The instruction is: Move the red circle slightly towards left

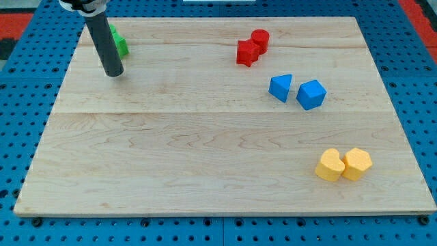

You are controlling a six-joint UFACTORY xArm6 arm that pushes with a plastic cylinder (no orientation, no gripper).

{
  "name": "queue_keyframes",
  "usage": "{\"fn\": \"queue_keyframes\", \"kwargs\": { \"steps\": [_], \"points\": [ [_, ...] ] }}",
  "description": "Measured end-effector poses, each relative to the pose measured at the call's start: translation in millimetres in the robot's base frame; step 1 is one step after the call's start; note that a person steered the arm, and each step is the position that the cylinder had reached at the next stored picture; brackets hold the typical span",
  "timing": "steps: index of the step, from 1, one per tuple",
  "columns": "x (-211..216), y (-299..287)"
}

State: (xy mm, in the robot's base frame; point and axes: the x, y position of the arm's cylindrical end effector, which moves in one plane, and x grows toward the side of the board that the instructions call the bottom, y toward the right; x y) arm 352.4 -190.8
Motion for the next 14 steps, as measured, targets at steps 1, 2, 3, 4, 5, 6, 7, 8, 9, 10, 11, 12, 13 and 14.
{"fn": "queue_keyframes", "kwargs": {
  "steps": [1,2,3,4,5,6,7,8,9,10,11,12,13,14],
  "points": [
    [37,11],
    [65,62],
    [61,136],
    [30,186],
    [11,244],
    [-37,283],
    [-76,283],
    [-81,255],
    [-72,309],
    [-108,321],
    [-131,294],
    [-130,245],
    [-130,225],
    [-109,269]
  ]
}}
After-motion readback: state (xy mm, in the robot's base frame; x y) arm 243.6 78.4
